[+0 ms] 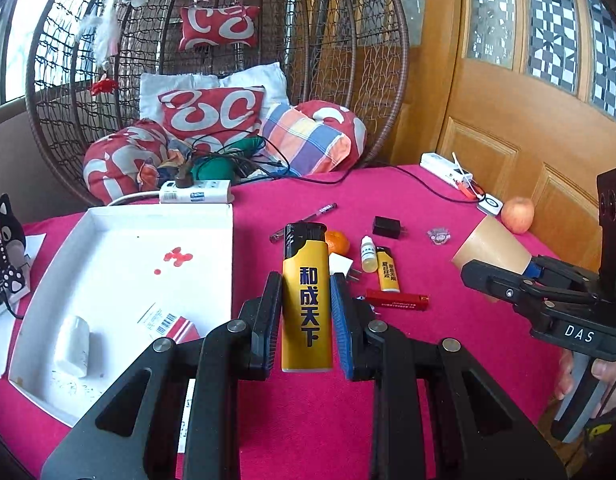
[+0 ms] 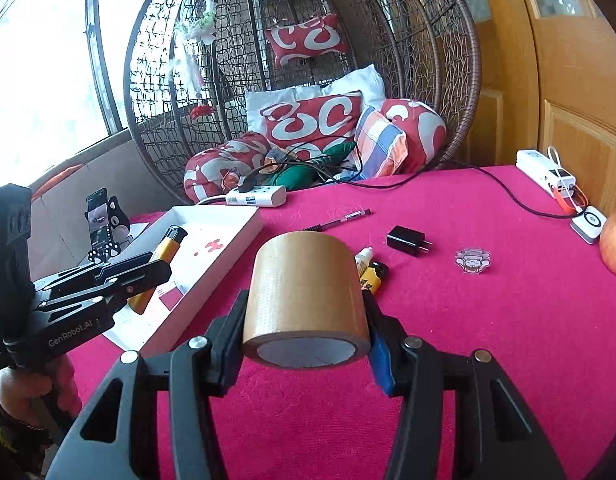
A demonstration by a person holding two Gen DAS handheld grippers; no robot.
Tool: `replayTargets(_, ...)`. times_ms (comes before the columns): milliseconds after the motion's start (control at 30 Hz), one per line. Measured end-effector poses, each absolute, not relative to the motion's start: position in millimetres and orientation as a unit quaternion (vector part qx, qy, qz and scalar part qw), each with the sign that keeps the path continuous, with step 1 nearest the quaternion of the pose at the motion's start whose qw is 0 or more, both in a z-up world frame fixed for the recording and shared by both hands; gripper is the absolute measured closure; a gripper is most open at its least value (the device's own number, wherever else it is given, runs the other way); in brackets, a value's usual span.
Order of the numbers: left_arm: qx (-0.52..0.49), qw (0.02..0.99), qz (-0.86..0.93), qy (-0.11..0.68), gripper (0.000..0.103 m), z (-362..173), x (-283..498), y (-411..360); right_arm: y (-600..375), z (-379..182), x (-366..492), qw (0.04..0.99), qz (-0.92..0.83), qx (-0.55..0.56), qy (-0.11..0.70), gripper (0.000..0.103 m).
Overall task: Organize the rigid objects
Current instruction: 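Carry the lighter with the left tool while the right tool carries the tape to the tray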
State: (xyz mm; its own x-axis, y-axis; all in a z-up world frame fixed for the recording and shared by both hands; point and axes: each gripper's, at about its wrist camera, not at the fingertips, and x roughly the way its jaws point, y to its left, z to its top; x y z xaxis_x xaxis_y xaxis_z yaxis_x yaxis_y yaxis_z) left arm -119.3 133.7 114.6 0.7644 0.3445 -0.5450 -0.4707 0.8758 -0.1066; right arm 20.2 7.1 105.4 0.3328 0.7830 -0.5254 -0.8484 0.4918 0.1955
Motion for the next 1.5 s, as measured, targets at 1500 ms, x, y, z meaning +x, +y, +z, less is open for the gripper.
replayTargets(1500,-0.172,0.881,0.362,0.251,0.079,101.4,-202.1,258.5,163.8,130.0,-51.9,0.749,0.59,-0.14,0.266,0.051)
